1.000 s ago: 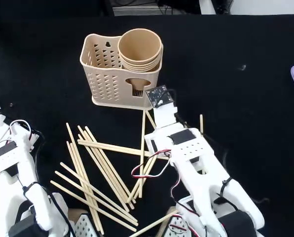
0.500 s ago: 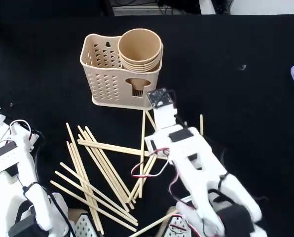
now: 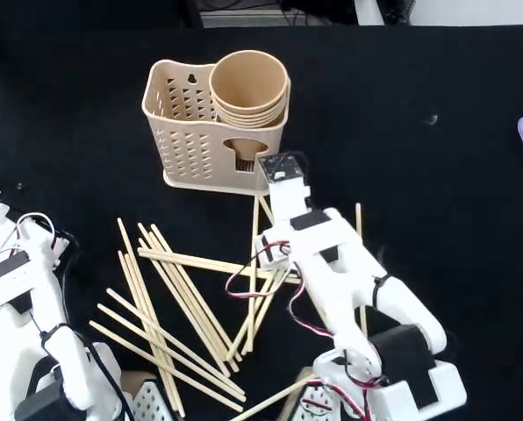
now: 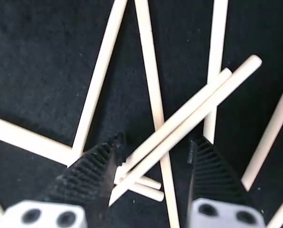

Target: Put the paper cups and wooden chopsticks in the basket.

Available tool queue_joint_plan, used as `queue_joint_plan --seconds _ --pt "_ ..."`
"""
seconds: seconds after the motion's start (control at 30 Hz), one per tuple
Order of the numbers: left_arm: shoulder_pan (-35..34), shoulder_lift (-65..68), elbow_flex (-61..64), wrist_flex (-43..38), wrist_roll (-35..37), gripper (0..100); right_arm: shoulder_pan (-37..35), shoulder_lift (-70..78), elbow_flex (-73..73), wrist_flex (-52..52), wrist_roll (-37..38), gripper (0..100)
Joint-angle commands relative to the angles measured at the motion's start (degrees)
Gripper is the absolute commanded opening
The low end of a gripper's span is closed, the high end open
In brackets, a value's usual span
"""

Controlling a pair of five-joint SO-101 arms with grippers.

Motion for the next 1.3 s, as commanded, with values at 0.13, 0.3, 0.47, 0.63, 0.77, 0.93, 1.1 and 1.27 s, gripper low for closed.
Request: queue_joint_plan --seconds 0.13,0.3,0.47,0.63,0.77,0.93,1.1,1.27 --pt "0.22 -1.49 -1.45 -0.97 -0.09 5 1.05 -7.96 0.92 -0.26 -0.18 14.7" --pt "0.13 -1.49 -1.45 -0.97 -0.09 5 0.97 -8.4 1.8 -0.79 -0.18 12.8" --pt "0.13 -1.49 -1.45 -0.97 -0.09 5 0.97 -8.4 1.8 -0.79 -0.18 13.2" --pt "0.13 -1.49 -1.45 -0.97 -0.09 5 0.79 -8.31 2.07 -0.79 -0.62 23.6" --pt "0.13 -1.49 -1.45 -0.97 -0.09 5 0.79 -8.31 2.15 -0.7 -0.35 24.7" --pt "0.13 -1.49 -1.45 -0.97 -0.09 5 -0.62 -8.22 2.24 -0.79 -0.26 21.2" --pt "0.13 -1.49 -1.45 -0.97 -0.09 5 -4.48 -5.32 1.89 -2.02 -0.44 21.2" --pt "0.13 -1.49 -1.54 -0.97 -0.09 5 -4.48 1.8 -1.71 -2.37 -0.35 21.0"
